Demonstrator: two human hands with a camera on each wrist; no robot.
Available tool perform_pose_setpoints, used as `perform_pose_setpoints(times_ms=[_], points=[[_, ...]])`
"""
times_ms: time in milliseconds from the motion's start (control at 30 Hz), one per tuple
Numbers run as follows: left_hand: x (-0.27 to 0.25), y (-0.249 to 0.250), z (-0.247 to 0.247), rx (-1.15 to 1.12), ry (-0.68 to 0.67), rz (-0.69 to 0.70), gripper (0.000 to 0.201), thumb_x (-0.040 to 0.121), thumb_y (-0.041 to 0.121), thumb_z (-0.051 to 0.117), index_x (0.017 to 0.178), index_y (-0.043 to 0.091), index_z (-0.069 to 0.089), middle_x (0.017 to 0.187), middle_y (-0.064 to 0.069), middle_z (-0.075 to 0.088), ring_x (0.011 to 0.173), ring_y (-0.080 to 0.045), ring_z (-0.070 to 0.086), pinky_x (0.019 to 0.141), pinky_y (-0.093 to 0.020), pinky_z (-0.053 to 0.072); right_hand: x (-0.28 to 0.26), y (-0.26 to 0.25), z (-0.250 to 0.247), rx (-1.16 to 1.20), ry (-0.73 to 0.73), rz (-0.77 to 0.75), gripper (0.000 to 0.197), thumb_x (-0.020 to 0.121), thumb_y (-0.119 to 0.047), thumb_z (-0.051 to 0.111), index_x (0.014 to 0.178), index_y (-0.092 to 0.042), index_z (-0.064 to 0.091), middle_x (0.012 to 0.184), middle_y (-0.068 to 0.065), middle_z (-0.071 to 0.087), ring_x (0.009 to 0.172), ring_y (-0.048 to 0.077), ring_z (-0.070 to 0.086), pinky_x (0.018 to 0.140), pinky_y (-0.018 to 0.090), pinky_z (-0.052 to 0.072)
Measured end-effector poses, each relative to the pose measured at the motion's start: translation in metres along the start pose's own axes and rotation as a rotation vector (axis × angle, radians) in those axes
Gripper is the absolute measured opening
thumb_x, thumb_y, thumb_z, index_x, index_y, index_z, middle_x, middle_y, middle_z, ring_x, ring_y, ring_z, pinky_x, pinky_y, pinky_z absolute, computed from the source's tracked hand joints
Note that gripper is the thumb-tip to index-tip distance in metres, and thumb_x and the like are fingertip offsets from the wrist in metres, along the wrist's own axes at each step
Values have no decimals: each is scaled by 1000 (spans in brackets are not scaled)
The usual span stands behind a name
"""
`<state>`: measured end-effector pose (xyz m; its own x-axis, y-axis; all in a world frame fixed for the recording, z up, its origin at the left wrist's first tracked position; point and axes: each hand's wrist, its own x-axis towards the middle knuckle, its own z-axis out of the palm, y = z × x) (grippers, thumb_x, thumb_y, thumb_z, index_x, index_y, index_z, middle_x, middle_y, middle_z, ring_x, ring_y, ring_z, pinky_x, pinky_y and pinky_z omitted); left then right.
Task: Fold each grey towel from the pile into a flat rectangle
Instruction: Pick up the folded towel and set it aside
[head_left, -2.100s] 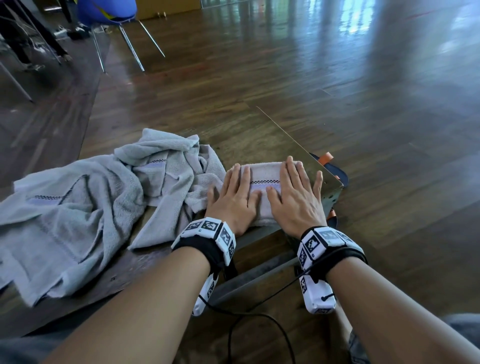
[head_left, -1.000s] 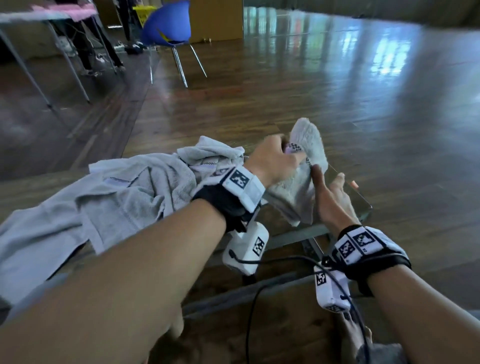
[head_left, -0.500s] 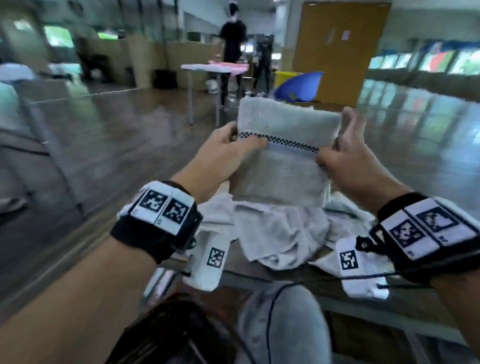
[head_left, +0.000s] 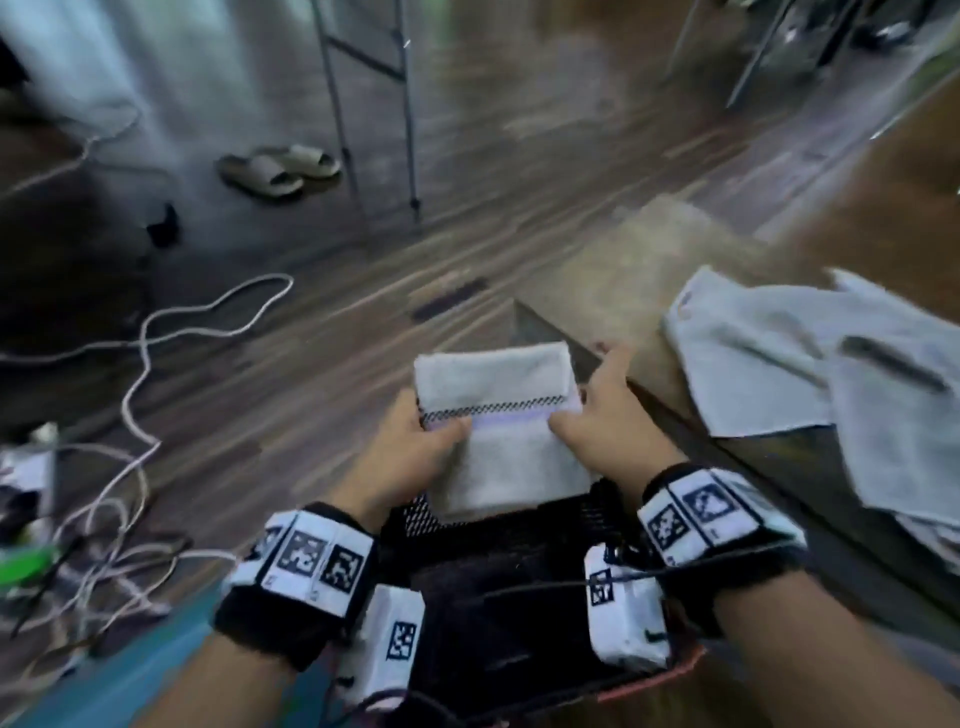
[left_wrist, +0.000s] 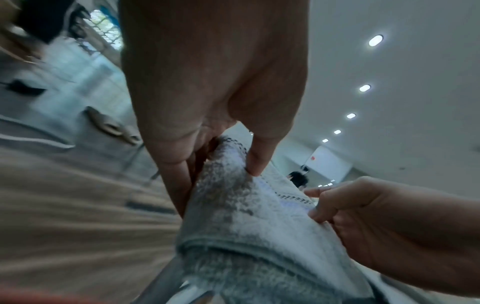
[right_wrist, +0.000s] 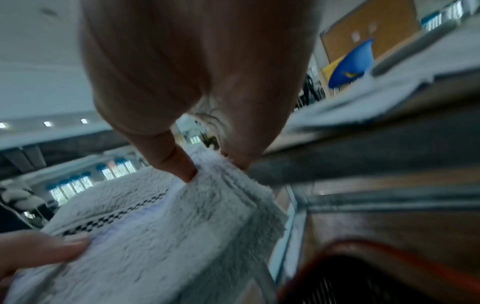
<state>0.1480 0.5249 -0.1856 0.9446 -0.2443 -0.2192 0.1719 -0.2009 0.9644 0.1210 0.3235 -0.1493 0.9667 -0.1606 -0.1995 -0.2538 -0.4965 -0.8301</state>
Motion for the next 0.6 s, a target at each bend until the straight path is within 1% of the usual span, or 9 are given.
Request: perform_pose_setpoints(times_ms=[33,67,133,200,267,333,433,500,600], points=[[-2,-22,-2,6,-6,-42,24,92,0,59,104,20,65,89,17,75,80,7,67,67,-11,52,-1,14,18,3,-23,12,67,87,3,57,135,-16,14,105,5,57,89,12,61,70,9,48],[-4,-43,-3,9,-14,-94,28,92,-3,57,110,16,64,96,11,75,85,3,68,70,-13,53,-1,28,36,1,-38,38,60,86,7,56,127,-17,19,103,2,54,85,7,57,66,6,45],[-5,-82,-3,63,-30,-202,35,90,-3,55,122,10,60,113,-2,71,101,-12,68,84,-27,57,-5,57,64,24,-67,120,55,84,10,55,119,-18,23,108,7,56,91,14,60,77,18,51],[-6,-117,-1,167,-69,-343,37,87,7,57,124,12,58,118,-4,68,108,-19,66,93,-40,55,-11,88,89,20,-134,230,52,83,10,54,117,-18,25,110,15,60,97,26,64,83,35,52],[-7,-141,4,298,-111,-521,42,87,22,59,126,10,50,117,-4,64,108,-23,62,93,-39,52,-18,113,107,-30,-223,326,51,84,7,51,119,-17,24,101,14,58,87,29,63,75,34,47],[-10,-157,11,413,-122,-672,56,90,27,56,136,6,32,120,-8,58,109,-26,57,87,-31,44,-24,132,122,-50,-274,408,52,86,6,49,125,-14,22,92,4,49,74,18,54,71,31,42],[-14,-171,28,478,-81,-709,64,92,16,51,142,6,13,128,-17,55,112,-32,57,84,-31,39,-28,152,140,-20,-338,494,55,88,4,47,131,-14,20,90,1,47,75,18,52,73,30,42],[-15,-180,41,494,-11,-690,58,90,4,48,138,11,16,122,-18,56,105,-35,60,84,-36,44,-26,159,149,2,-363,519,56,88,3,47,133,-14,19,99,4,50,83,20,53,79,30,42],[-13,-191,56,485,138,-676,49,85,-7,43,131,9,34,117,-24,57,96,-35,58,82,-37,44,-17,163,156,49,-397,496,51,89,4,48,126,-17,19,117,11,52,100,22,55,91,36,46]])
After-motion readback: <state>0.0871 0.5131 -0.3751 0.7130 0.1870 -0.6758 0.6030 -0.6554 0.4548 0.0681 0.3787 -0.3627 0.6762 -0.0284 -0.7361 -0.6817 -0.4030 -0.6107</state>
